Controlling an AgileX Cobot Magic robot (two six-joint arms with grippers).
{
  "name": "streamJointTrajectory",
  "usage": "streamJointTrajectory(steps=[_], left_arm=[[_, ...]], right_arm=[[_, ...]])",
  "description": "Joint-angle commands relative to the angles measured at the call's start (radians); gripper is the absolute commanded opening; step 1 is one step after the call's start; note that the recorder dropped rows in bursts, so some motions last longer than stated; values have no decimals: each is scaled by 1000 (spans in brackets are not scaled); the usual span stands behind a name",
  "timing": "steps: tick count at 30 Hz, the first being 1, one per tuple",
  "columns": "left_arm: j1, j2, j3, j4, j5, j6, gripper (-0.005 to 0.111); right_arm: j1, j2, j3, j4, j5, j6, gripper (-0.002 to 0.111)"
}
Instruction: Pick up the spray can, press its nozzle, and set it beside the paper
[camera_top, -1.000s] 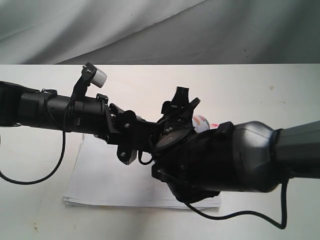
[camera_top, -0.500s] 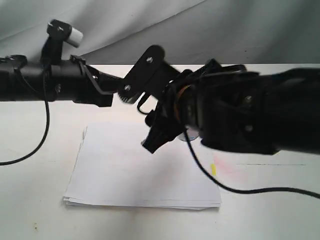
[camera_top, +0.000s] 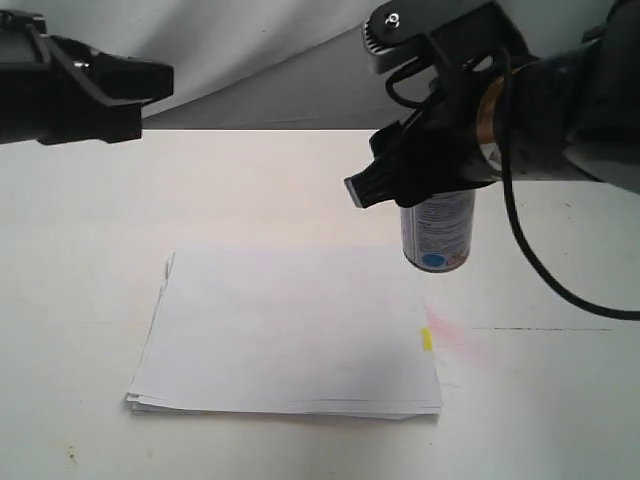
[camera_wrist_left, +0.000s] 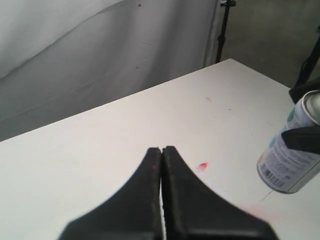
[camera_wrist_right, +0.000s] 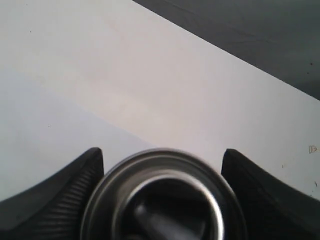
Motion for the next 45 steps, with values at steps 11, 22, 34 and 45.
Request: streamJointTrajectory(steps=[11,22,34,45], left_arm=[[374,-438,322,58,44,-158,0],[374,-441,358,31,18,-158,0],[374,-441,358,46,22,-158,0],[374,-441,358,68,27,-158,0]], right_arm=[[-148,-266,81,229,101,-85,0],[-356,-72,259,189,-490,-84,0],[-415,194,259,31,-696,-92,0],[-415,231,259,27,-700,-147,0]])
